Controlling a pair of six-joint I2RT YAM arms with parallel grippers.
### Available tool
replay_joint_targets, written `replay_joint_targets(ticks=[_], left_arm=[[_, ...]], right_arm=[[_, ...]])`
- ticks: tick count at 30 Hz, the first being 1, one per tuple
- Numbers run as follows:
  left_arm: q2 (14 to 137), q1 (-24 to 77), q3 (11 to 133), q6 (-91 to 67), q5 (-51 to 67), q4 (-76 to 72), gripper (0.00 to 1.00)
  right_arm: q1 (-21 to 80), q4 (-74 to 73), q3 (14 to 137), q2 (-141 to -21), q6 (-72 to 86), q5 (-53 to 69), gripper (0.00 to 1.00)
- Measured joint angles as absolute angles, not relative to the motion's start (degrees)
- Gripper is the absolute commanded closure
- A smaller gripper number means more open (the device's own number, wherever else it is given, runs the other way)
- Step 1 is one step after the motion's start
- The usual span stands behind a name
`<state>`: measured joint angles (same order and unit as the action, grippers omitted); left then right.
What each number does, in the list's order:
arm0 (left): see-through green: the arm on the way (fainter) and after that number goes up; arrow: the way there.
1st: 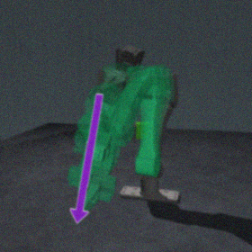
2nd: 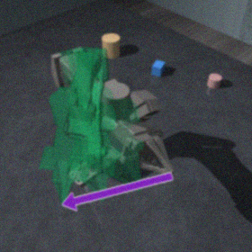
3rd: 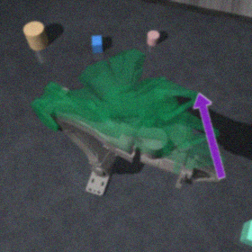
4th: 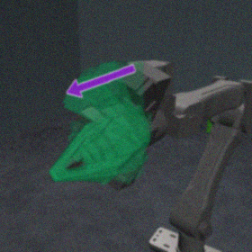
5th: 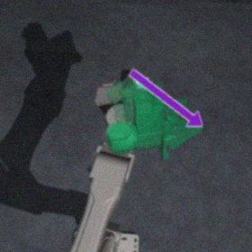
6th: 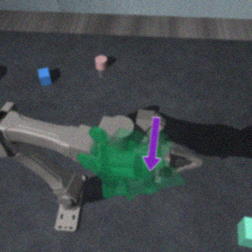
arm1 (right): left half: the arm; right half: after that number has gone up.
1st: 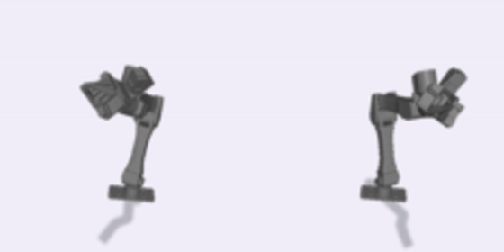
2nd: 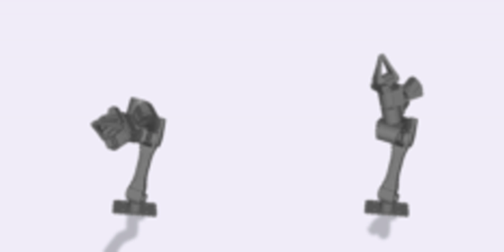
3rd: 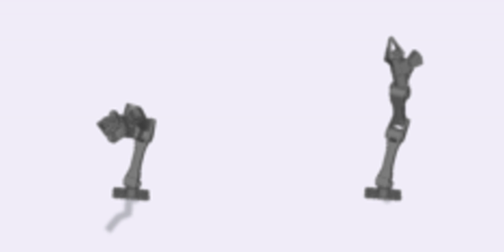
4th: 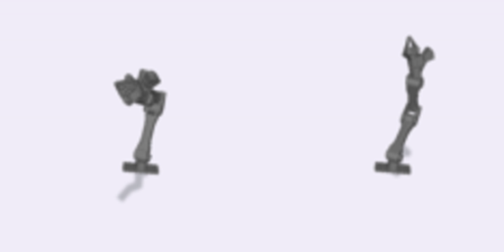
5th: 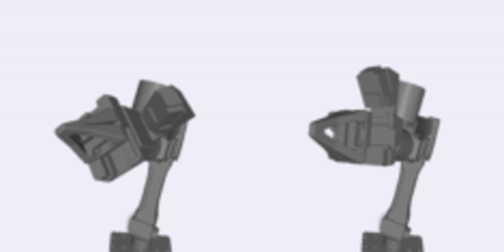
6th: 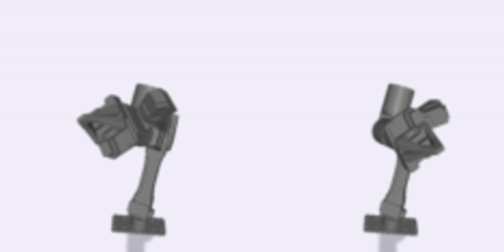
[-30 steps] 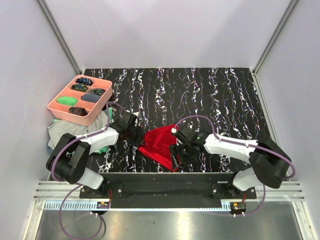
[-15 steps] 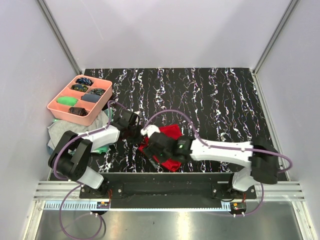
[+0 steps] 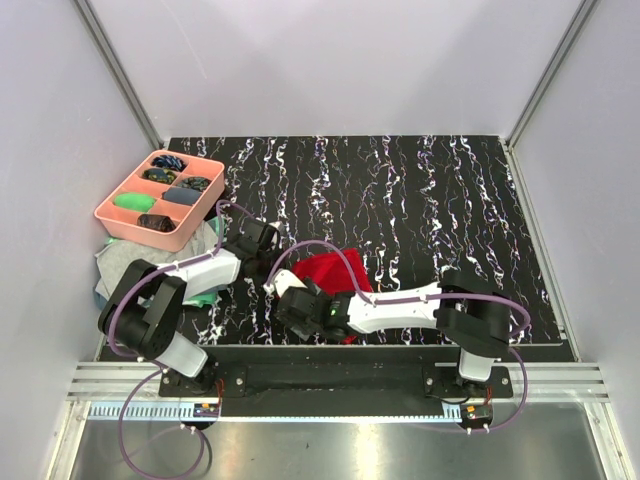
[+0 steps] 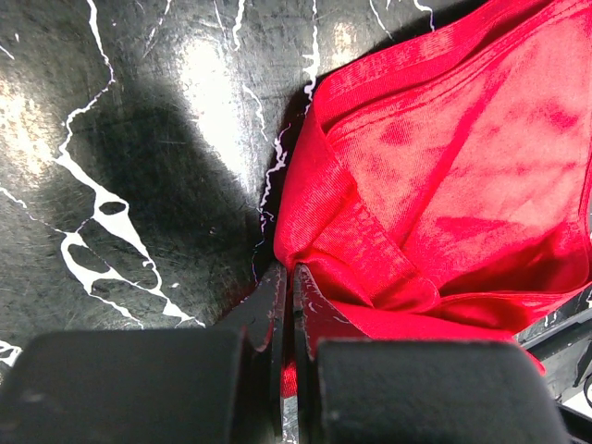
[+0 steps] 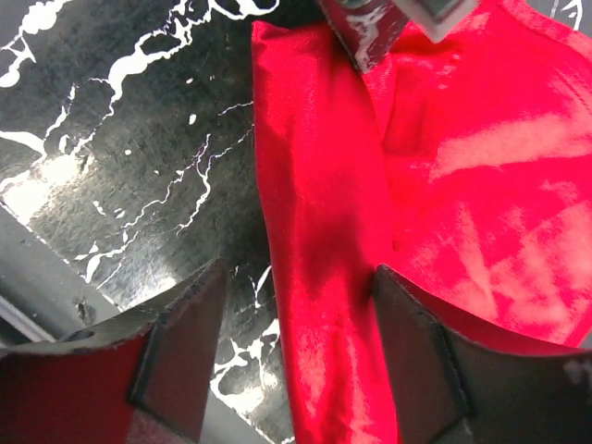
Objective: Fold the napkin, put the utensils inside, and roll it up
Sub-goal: Roll the napkin with the utensil
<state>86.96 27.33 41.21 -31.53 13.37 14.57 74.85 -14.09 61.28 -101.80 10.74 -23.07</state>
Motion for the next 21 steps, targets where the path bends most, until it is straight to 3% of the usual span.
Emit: replay_joint_targets(ticks=[3,8,14,17,18,21], left_arm=[[87.1,27.3,41.3,-31.5,13.5,14.6,1.00],[87.1,27.3,41.3,-31.5,13.6,14.6,1.00],[87.0,27.3,41.3,-31.5,13.6,14.6,0.96],[86.8,27.1,41.3,-31.2,13.5,14.6,0.73],[86.5,26.8,41.3,-31.1,13.5,14.6,0.58],[85.3,25.8,41.1,-30.9,13.8,14.8,0.34]], right_arm=[[74.8,-11.7,60.1,-102.6,10.2,-23.0,0.40],[74.8,-9.0,59.4,-104.3,10.3,-23.3,0.44],[72.8,-5.9,58.6,-104.6,11.6,-21.3,0.59],[71.0,-3.4,56.9,-103.7,11.7,-17.9,0.65],[70.3,-2.1,55.9,-103.1,11.7,-16.4,0.66],[68.1,1.8,52.9,-101.3,12.0,-11.0,0.69]])
